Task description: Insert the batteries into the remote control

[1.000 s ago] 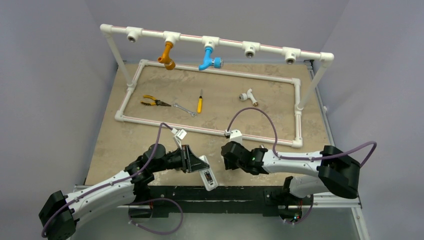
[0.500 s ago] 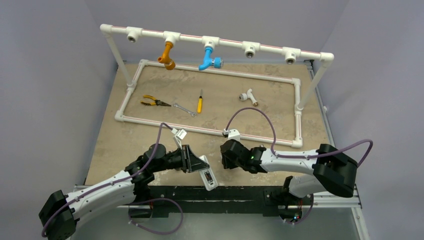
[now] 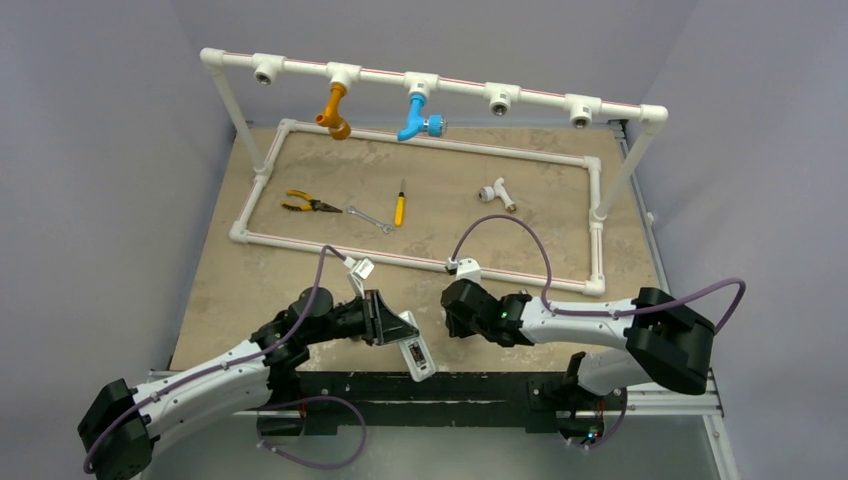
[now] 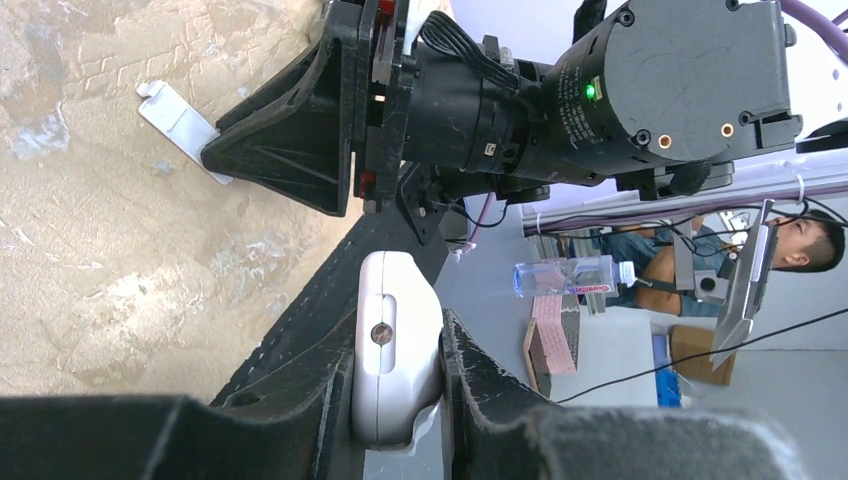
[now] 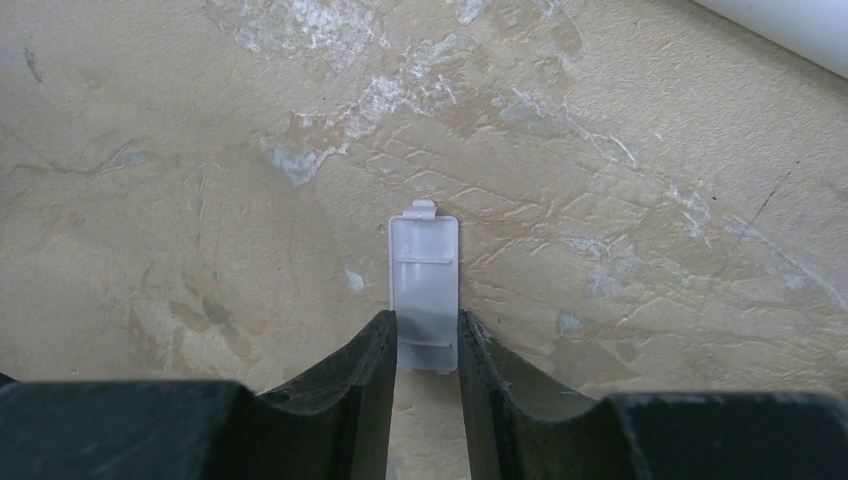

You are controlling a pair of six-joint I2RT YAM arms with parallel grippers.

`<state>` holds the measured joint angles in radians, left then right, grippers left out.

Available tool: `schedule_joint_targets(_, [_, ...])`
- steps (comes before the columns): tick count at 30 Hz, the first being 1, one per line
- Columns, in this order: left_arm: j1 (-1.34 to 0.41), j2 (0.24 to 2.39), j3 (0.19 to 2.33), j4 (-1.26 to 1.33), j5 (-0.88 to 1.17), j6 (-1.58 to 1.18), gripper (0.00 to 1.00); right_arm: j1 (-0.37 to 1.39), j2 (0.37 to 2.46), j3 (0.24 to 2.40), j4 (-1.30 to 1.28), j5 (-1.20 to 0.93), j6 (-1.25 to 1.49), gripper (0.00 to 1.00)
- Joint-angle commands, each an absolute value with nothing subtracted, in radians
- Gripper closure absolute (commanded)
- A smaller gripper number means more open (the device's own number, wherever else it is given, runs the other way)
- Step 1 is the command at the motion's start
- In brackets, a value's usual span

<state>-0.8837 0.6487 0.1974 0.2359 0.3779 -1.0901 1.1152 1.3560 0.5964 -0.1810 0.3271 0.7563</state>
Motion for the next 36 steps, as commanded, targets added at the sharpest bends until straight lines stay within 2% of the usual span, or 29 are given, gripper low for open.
schedule_joint_targets(1, [-0.877, 0.656, 0.21, 0.271, 0.377, -1.101, 1.0, 1.114, 1.388, 0.612, -0.283, 0.359, 0.744, 0.71])
schedule_joint_targets(36, [-0.877, 0.635, 0.193, 0.267, 0.371, -1.104, 1.0, 1.133, 1.514, 0.67, -0.377, 0.372, 0.706, 0.7])
